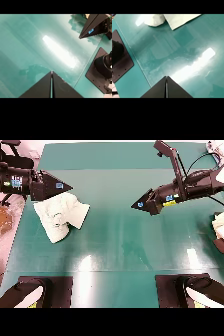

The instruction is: Fold the shirts.

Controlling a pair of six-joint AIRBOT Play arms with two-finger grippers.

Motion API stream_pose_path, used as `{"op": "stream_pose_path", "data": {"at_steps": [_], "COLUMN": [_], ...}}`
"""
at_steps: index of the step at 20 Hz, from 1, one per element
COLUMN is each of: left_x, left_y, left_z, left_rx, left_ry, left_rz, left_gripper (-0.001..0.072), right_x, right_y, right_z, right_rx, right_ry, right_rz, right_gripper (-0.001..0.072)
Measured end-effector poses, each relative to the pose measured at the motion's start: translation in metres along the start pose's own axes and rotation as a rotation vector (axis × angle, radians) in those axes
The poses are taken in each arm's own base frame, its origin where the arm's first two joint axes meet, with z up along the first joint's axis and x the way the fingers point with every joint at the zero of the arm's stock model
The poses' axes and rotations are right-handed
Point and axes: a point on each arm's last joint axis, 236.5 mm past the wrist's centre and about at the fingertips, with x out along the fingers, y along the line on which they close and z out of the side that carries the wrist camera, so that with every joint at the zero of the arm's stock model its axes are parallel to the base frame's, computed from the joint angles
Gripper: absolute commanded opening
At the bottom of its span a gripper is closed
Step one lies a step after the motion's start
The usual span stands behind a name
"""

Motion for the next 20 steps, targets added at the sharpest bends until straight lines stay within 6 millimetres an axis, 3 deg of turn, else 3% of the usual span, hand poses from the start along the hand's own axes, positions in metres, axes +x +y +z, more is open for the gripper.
{"op": "stream_pose_path", "data": {"at_steps": [11,18,19,20], "left_x": [0.0,0.0,0.0,-0.001], "left_y": [0.0,0.006,0.016,0.029], "left_z": [0.0,0.0,-0.005,-0.012], "left_rx": [0.0,-0.029,-0.052,-0.077], "left_ry": [0.0,-0.001,0.019,0.049], "left_rz": [0.0,0.026,0.066,0.121], "left_gripper": [0.0024,0.0026,0.0052,0.0302], "right_x": [0.0,0.0,0.0,0.0], "right_y": [0.0,-0.004,-0.004,-0.004], "right_z": [0.0,0.01,0.011,0.012], "right_rx": [0.0,0.0,0.0,0.001], "right_ry": [-0.001,-0.044,-0.048,-0.052], "right_rz": [0.0,-0.016,-0.017,-0.018], "right_gripper": [0.0019,0.0019,0.0019,0.0019]}}
